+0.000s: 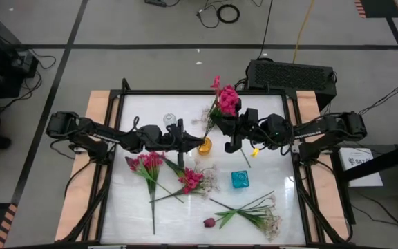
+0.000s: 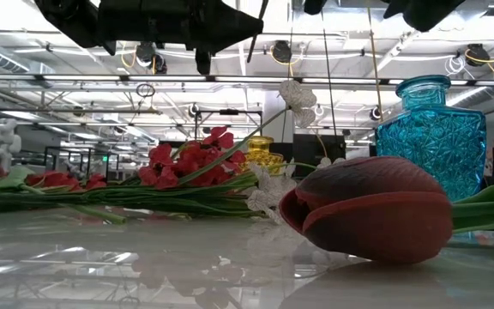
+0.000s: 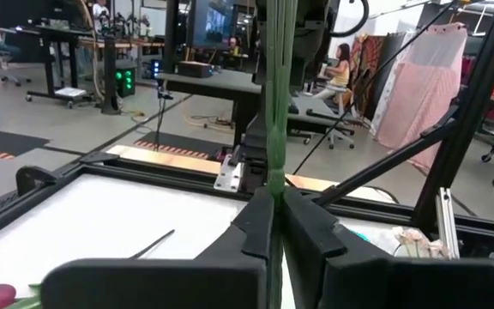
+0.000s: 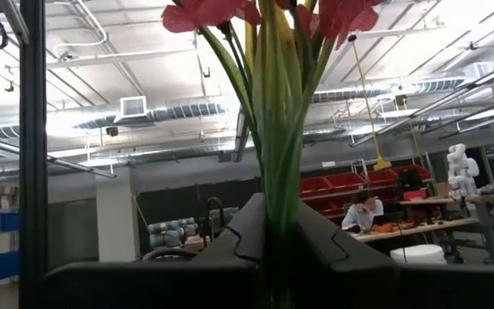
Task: Sort flowers into vase by color
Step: Put the top pink flowers into the transparent vase
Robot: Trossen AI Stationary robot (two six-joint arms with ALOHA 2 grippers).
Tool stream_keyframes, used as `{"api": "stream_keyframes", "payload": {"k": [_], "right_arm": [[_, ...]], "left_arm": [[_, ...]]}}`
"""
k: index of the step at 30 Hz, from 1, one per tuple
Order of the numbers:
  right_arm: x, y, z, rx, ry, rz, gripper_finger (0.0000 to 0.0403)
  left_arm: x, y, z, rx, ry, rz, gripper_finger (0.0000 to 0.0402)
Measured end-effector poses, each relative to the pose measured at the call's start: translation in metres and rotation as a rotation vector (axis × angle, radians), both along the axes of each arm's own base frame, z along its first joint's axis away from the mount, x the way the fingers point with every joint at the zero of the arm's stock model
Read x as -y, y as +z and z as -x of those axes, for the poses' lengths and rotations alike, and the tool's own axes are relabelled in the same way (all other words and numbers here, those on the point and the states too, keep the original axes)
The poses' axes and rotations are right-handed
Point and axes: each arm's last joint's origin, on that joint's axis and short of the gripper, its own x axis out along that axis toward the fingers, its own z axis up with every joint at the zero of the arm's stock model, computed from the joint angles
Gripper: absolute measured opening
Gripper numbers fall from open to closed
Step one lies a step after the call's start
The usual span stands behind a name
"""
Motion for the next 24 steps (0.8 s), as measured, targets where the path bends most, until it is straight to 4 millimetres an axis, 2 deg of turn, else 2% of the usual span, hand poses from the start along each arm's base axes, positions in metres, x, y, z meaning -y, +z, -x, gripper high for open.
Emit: {"api": "stream_keyframes", "payload": {"k": [7, 12, 16, 20, 24], "right_arm": [[-0.001, -0.010, -0.004, -0.144, 0.039, -0.046, 0.0091], [0.004, -0.006, 0.007, -0.282, 0.043, -0.066, 0.0157], [0.004, -0.003, 0.015, -0.326, 0.051, -0.069, 0.0199], [0.004, -0.003, 0.015, -0.328, 0.052, -0.065, 0.0223], [0.004, -0.009, 0.009, -0.347, 0.050, -0.064, 0.0228]], "left_arm": [[-0.003, 0.005, 0.008, -0.063, -0.022, -0.023, 0.0011], [-0.005, 0.015, 0.026, -0.159, -0.026, -0.040, 0.0010], [-0.005, 0.021, 0.037, -0.203, -0.029, -0.055, 0.0010], [-0.005, 0.023, 0.043, -0.231, -0.032, -0.074, 0.0009], [-0.005, 0.020, 0.045, -0.265, -0.034, -0.079, 0.0009]]}}
